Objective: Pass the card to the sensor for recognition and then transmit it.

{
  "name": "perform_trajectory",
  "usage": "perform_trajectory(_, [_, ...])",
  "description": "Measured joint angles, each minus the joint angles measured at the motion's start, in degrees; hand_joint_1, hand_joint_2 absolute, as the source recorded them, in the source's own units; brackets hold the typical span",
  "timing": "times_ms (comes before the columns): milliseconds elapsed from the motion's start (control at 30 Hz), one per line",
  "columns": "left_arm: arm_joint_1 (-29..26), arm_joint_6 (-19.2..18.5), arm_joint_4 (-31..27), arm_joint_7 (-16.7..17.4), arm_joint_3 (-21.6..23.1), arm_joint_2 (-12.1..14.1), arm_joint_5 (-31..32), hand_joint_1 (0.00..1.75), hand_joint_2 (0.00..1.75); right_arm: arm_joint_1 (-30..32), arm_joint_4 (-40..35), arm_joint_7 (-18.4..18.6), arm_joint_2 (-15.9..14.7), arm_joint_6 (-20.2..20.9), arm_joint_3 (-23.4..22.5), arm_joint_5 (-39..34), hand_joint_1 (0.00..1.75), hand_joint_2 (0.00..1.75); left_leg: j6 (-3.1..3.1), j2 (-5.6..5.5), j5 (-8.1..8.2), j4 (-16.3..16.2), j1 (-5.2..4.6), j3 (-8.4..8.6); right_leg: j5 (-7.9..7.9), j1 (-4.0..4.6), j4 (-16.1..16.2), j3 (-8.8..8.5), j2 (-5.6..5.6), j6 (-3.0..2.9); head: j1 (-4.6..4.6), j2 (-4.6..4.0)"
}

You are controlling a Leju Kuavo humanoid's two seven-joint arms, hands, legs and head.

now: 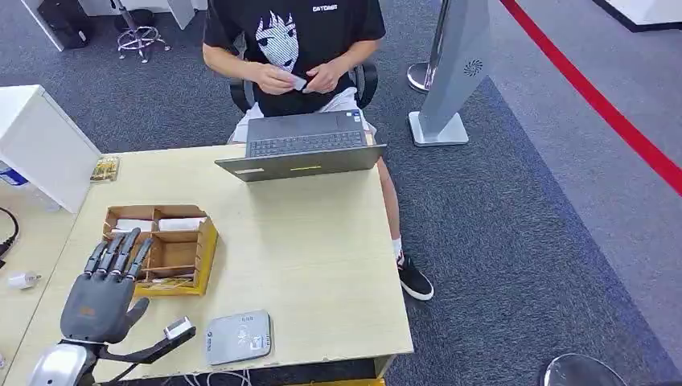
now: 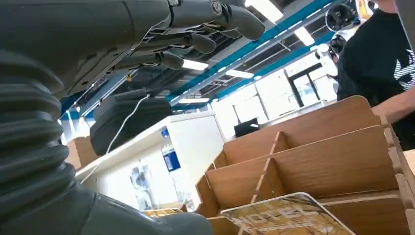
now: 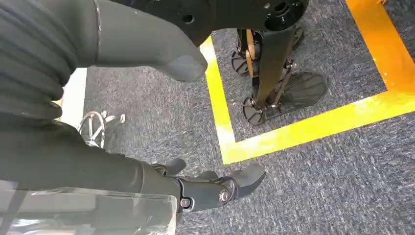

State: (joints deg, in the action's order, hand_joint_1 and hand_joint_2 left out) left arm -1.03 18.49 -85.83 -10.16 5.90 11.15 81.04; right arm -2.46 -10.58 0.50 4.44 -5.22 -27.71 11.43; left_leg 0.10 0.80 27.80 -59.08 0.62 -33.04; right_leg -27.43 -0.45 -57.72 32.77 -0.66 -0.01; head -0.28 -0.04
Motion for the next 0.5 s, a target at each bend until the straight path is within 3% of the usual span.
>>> perform_trajectory(500, [1.23,-0.11,7.10,-2.23,-1.03,-3.58,-1.33,0.00,1.75,-0.04,0.00,-0.09,-0.02,0.24,0.00,1.22,0.00,1.75,0.00,0.01,0.00,0.00,0.00,-0.01,0.00,0.00,0.00,0.02,0.01,0.00,0.00,0.00])
